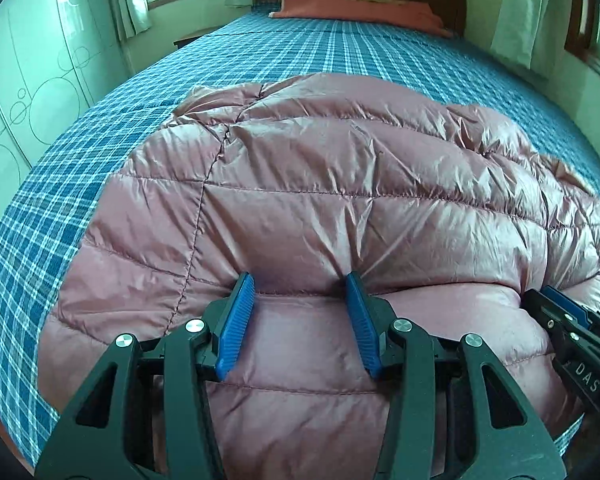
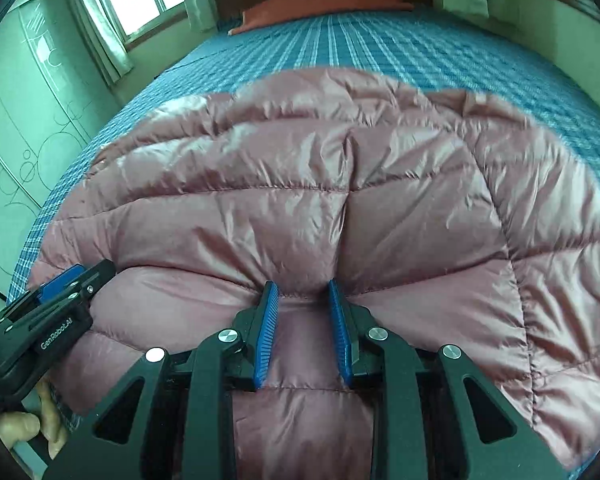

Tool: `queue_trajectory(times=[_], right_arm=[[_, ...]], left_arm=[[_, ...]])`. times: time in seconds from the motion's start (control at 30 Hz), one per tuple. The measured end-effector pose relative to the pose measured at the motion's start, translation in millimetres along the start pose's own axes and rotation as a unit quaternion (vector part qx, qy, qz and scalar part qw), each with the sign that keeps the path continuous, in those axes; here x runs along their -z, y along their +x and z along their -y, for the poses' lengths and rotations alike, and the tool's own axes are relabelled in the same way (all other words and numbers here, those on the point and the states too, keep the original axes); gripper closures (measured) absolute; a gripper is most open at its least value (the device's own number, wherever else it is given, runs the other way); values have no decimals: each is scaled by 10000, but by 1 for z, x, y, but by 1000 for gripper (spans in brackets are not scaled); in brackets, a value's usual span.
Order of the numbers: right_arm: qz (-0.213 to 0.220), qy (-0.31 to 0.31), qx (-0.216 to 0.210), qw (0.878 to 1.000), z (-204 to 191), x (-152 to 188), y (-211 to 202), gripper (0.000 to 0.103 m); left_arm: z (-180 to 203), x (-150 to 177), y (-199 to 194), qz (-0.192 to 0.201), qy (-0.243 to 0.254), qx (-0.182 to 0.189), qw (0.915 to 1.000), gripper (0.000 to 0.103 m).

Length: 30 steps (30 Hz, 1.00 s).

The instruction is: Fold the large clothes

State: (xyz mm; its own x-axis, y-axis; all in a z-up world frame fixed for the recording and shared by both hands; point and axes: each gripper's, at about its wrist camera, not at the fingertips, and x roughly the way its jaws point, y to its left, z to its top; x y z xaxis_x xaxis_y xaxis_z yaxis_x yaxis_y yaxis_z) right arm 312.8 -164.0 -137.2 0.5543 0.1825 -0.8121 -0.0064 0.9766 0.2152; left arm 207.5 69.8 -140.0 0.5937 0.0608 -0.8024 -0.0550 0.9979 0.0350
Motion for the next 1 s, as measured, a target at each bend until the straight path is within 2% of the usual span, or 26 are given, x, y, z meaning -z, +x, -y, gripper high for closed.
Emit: queue_trajectory(times=[0.1,0.2,0.27,0.37,0.4,0.43,0.5,0.63,0.7,0.77,0.83,0.9,1.0], right_arm=[[5,-74,87,9999,-7,-8,-13,76],[306,-196,115,9993,-16,-22,-27,76],[356,-230,93,9991,-20,-32,-26,76],[270,-242,127,9993,-25,-42,-10,76],[160,-271,176,9993,-27,-44,1,76],[-125,-296,193,9993,-27,-43,19,76],[-232,-286,204,9991,-27,-45,26,76],[44,-356,362,9987,-33,-55,7,76],[83,-489,517,9974,-39,-61,8,76],[-77,-576,633,9963,-43,-60,22,76],[-227,-661,734,9948,-44,-58,37,76],[-158,-811,900,9925,-47,-53,43,76],[-28,-918,1023,9905,-49,-47,45,76]], left_arm=[[1,-7,-14,41,67,-38,10000,63],[5,-20,-32,458,78,-85,9989,62],[10,-29,-29,524,138,-119,9985,62],[19,-37,-2,301,212,-158,9992,62],[25,-35,14,59,344,-206,9992,62],[27,-34,22,-43,422,-237,9988,63],[31,-34,19,30,532,-291,9982,63],[27,-45,8,223,323,-182,9991,63],[27,-52,16,178,289,-237,9991,63],[27,-54,33,45,308,-276,9991,63],[33,-50,42,113,458,-436,9979,62],[40,-45,46,222,620,-623,9959,62],[43,-41,49,260,628,-666,9955,62]])
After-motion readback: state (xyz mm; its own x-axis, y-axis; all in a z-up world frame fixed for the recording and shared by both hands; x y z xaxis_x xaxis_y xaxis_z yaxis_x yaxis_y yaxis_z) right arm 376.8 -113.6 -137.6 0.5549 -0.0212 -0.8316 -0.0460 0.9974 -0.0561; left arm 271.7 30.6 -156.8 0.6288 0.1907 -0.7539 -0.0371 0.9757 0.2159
